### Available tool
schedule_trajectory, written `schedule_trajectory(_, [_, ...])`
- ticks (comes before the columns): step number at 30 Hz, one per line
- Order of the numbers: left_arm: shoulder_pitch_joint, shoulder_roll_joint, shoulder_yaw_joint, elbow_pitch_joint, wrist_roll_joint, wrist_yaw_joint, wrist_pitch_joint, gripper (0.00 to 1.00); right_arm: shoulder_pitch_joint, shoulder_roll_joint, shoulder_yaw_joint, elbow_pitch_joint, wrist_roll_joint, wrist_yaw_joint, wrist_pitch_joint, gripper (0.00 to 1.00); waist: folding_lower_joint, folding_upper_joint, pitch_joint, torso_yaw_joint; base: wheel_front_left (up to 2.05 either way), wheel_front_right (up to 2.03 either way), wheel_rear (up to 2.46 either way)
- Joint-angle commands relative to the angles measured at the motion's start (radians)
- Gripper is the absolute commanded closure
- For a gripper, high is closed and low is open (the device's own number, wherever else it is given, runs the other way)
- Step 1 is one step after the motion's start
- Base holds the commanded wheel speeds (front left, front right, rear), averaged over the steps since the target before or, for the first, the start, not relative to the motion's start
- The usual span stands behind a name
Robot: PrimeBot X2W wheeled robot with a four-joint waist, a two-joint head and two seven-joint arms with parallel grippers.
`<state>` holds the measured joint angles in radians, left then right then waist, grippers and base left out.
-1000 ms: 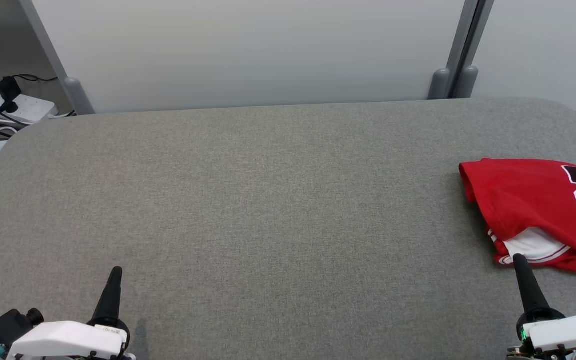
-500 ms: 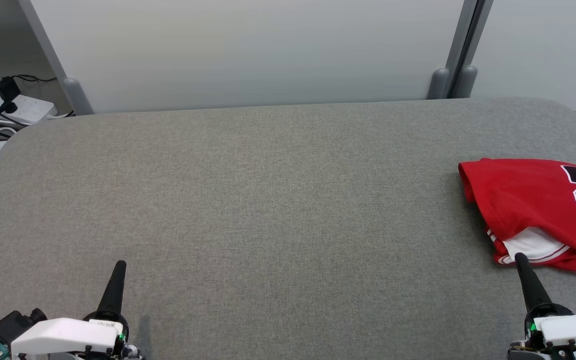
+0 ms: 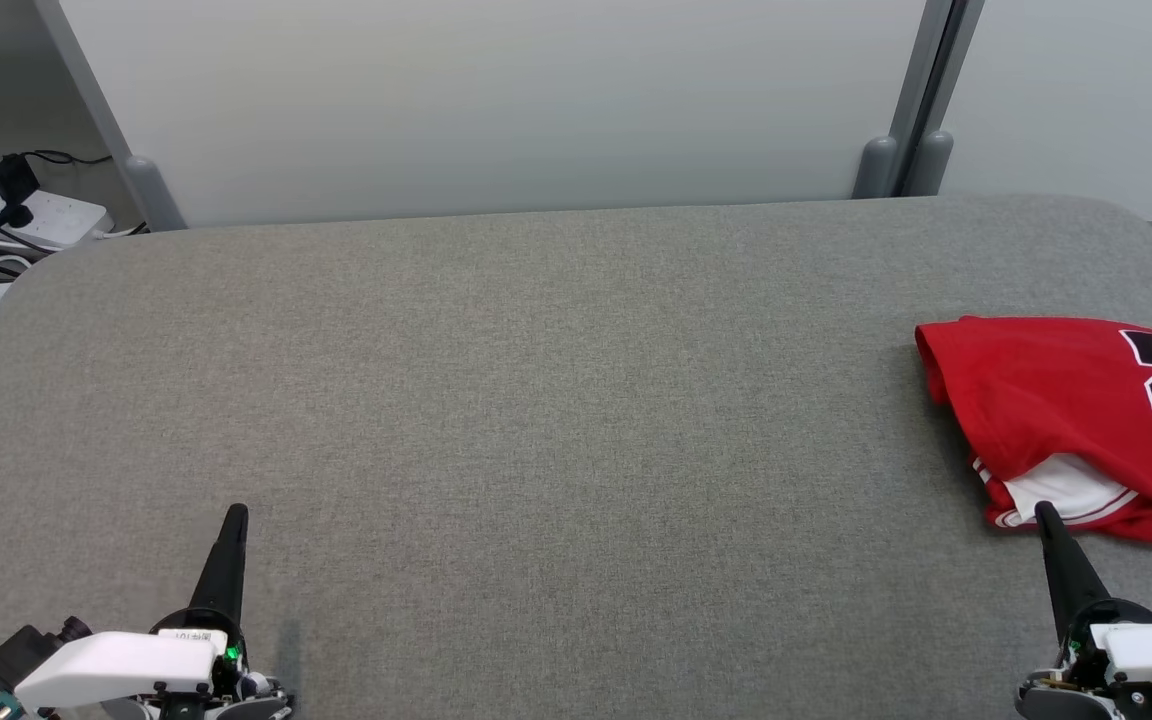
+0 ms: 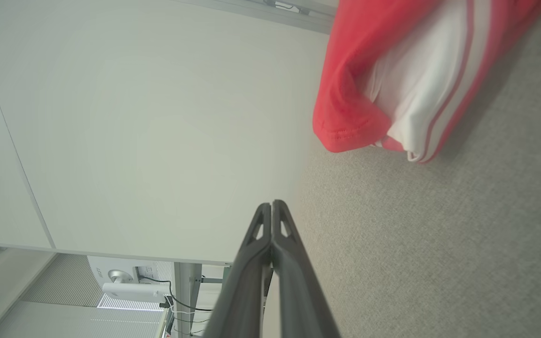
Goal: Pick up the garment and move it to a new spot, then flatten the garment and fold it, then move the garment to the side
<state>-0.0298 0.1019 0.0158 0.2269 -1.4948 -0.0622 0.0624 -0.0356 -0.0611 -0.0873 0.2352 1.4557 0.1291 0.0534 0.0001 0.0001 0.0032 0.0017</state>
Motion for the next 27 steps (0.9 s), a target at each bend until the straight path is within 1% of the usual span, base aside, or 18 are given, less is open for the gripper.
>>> schedule_trajectory(1, [-0.057,0.0,0.042,-0.015,-0.028,-0.02,0.009,1.0,-0.049,-0.013,0.014,-0.019,0.04,0.001,0.013,1.0,0.0,-0.0001,0.0,0.0,0.0,0.0,0.0])
schedule_trajectory(13, [-0.077,-0.043,0.087,0.018,-0.123,-0.068,0.042,1.0,-0.07,-0.011,0.004,0.008,0.178,0.002,0.036,1.0,0.0,-0.0001,0.0,-0.002,0.0,0.0,0.0])
schedule_trajectory(27, [-0.077,-0.045,0.089,0.018,-0.121,-0.068,0.043,1.0,-0.07,-0.008,-0.001,0.008,0.174,0.002,0.039,1.0,0.0,-0.0001,0.0,-0.002,0.0,0.0,0.0])
